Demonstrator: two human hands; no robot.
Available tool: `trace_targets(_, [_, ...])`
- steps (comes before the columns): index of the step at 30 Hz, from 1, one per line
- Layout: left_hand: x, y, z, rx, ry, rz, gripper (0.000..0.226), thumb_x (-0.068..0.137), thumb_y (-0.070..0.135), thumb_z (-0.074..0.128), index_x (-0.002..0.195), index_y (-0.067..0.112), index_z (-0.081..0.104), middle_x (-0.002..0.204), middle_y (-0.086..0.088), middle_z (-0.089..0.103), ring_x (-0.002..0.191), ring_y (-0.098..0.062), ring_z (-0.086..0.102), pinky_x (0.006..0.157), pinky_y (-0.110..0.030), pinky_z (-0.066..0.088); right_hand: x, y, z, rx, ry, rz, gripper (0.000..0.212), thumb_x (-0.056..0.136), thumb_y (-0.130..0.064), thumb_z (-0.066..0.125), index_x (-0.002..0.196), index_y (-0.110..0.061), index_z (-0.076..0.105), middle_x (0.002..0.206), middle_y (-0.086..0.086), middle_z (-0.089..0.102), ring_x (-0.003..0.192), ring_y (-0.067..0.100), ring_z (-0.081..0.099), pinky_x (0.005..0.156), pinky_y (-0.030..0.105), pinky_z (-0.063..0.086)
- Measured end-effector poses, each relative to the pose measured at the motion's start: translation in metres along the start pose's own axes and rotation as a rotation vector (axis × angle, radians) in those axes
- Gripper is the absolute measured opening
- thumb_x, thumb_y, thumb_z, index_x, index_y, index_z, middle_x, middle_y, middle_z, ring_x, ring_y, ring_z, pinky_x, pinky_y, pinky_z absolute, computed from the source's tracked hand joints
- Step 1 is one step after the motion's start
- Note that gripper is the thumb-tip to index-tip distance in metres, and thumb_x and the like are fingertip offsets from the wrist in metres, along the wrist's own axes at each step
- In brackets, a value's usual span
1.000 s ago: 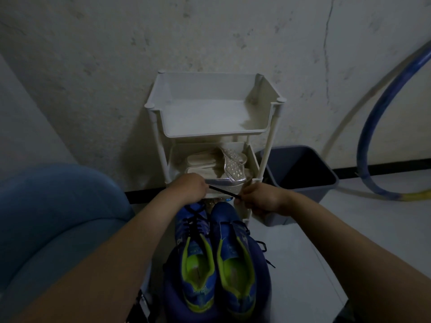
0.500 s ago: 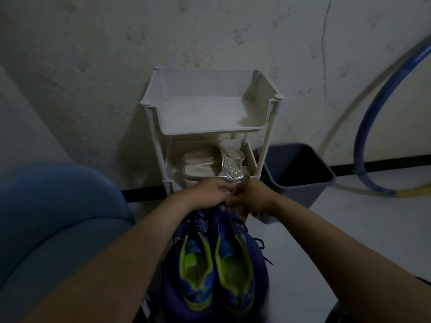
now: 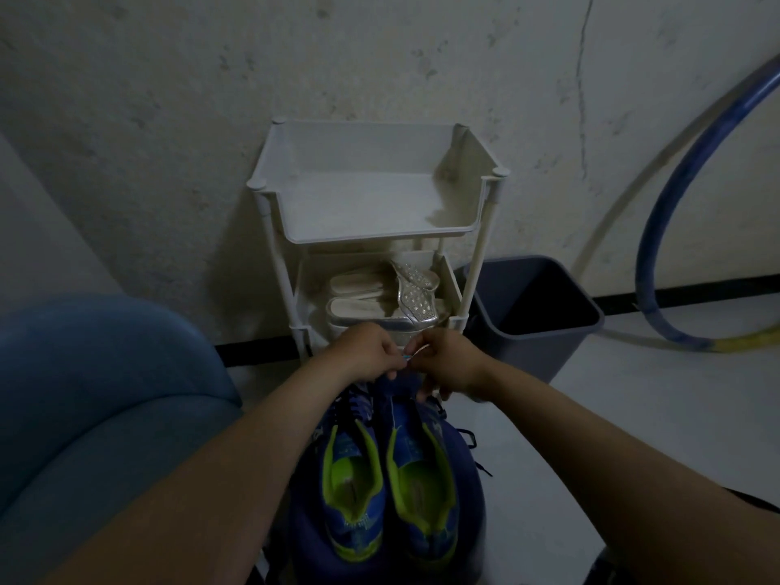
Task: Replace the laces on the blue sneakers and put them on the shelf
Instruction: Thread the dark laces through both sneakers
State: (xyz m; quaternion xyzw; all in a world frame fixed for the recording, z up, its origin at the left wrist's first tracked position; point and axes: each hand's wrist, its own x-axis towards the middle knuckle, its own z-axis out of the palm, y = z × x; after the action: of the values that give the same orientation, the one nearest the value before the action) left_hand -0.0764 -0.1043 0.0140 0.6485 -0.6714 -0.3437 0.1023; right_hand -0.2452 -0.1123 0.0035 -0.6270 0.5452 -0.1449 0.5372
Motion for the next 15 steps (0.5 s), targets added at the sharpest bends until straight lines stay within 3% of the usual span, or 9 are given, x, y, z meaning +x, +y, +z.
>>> trace_targets(3, [0.001, -0.002, 0.001, -0.055, -0.007, -0.05, 0.018, 0.091, 0.024, 0.064, 0.076, 0.016, 0.071, 0.076, 0.003, 0.072, 0.063, -0.011, 0.06, 0.055, -0.024, 0.048, 0.0, 0.002, 0.002, -0.167, 0.002, 0.083, 0.014, 0.094, -0.02, 0.062, 0.105, -0.013, 0.057, 0.1, 0.016, 0.069, 0.068, 0.028, 0.07, 0.044, 0.025, 0.048])
trace_targets(7, [0.0, -0.006, 0.008, 0.009, -0.052, -0.044, 0.019, 0.091, 0.022, 0.062, 0.08, 0.011, 0.073, 0.076, -0.001, 0.073, 0.058, -0.012, 0.06, 0.057, -0.022, 0.047, -0.001, 0.019, 0.014, -0.481, -0.004, 0.23, 0.036, 0.08, -0.046, 0.076, 0.084, -0.016, 0.057, 0.084, 0.009, 0.068, 0.058, 0.018, 0.068, 0.044, 0.024, 0.051])
trace_targets(12, [0.001, -0.012, 0.02, 0.084, -0.085, -0.039, 0.019, 0.088, 0.017, 0.063, 0.072, 0.015, 0.074, 0.081, -0.001, 0.073, 0.069, -0.009, 0.063, 0.065, -0.024, 0.047, 0.001, 0.03, 0.024, -0.458, 0.072, 0.248, 0.029, 0.087, -0.033, 0.072, 0.079, -0.01, 0.057, 0.07, 0.008, 0.066, 0.053, 0.017, 0.068, 0.046, 0.026, 0.056])
trace_targets(15, [0.002, -0.017, 0.029, 0.124, -0.098, -0.018, 0.015, 0.087, 0.02, 0.063, 0.075, 0.021, 0.071, 0.093, 0.0, 0.072, 0.086, -0.015, 0.064, 0.075, -0.026, 0.049, 0.004, 0.031, 0.023, -0.365, 0.079, 0.304, 0.02, 0.094, -0.025, 0.063, 0.091, -0.005, 0.06, 0.078, 0.013, 0.071, 0.061, 0.02, 0.073, 0.056, 0.031, 0.061])
